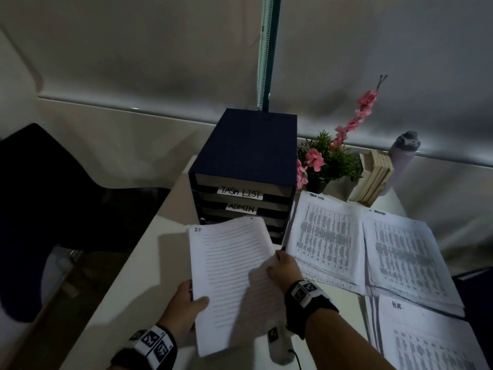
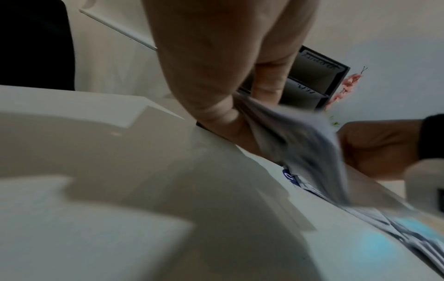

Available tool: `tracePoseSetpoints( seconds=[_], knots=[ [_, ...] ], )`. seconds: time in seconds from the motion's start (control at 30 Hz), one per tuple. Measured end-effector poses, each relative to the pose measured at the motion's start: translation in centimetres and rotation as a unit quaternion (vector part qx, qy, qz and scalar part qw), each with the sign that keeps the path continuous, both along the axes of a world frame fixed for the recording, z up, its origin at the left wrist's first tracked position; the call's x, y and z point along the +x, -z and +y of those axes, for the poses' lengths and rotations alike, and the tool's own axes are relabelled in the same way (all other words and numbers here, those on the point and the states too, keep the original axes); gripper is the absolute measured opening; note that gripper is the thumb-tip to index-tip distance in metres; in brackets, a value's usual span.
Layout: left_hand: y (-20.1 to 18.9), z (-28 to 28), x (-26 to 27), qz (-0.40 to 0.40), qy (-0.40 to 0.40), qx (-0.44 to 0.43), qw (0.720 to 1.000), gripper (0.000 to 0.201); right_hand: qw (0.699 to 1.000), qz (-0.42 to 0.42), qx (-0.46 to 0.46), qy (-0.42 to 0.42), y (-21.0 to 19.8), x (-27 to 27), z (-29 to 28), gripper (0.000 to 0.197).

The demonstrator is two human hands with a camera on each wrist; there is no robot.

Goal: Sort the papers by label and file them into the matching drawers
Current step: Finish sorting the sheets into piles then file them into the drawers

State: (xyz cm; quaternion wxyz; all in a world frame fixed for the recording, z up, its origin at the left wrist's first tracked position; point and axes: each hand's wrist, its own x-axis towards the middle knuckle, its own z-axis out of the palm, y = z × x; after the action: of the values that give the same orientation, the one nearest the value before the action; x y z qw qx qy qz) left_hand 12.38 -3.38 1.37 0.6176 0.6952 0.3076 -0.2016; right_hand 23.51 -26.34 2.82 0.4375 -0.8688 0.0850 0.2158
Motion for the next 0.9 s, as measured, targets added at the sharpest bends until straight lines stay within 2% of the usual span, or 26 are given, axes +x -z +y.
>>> tracePoseSetpoints(
  seconds=[0.1,0.27,0.3,0.4,0.43,0.53,0.6,0.67,0.77,0.83,0.87,0.9],
  knots=[
    [-1.6,-1.2,0.3,0.011,0.022,-0.034,0.999,0.030,0.996,-0.013,0.023,0.085,0.3,1.8,-0.2,0.042],
    [-2.4,-1.1,4.3,-0.055,-0.002,0.035,0.998,0.036,0.993,-0.032,0.048,0.103,0.7,2.6,-0.3,0.013],
    [-2.3,-0.8,5.5,-0.058,-0.002,0.046,0.997,0.036,0.995,-0.032,0.038,0.089,0.5,2.3,-0.1,0.013],
    [-2.3,-0.4,8.8,-0.072,0.026,0.104,0.992,0.036,0.997,-0.021,0.009,0.073,0.6,1.2,0.0,0.043],
    [-2.1,-0.3,9.9,-0.077,0.037,0.125,0.988,0.035,0.996,-0.032,0.010,0.080,0.6,1.0,0.1,0.042],
    [-1.7,0.1,12.6,-0.069,0.051,0.158,0.984,0.027,0.989,-0.076,0.005,0.129,1.1,1.8,0.7,0.017],
    [-1.6,0.4,14.3,-0.067,0.042,0.157,0.984,0.026,0.983,-0.077,0.038,0.165,0.6,2.9,1.3,0.005],
    [-1.3,0.8,15.6,-0.078,0.024,0.154,0.985,0.025,0.976,-0.048,0.108,0.185,0.1,3.9,1.8,0.015],
    [-0.8,1.3,17.6,-0.087,-0.051,0.104,0.990,0.025,0.960,-0.011,0.210,0.185,0.0,5.1,2.6,0.035],
    [-0.6,1.3,18.9,-0.078,-0.109,0.057,0.989,0.030,0.966,-0.026,0.199,0.162,0.4,5.8,3.2,0.043],
    [-0.8,1.3,19.4,-0.071,-0.121,0.067,0.988,0.034,0.968,-0.037,0.194,0.155,0.4,6.0,3.4,0.041],
    [-1.6,1.2,19.6,-0.032,-0.079,0.120,0.989,0.039,0.967,-0.043,0.195,0.158,0.4,6.1,3.6,0.036]
  ],
)
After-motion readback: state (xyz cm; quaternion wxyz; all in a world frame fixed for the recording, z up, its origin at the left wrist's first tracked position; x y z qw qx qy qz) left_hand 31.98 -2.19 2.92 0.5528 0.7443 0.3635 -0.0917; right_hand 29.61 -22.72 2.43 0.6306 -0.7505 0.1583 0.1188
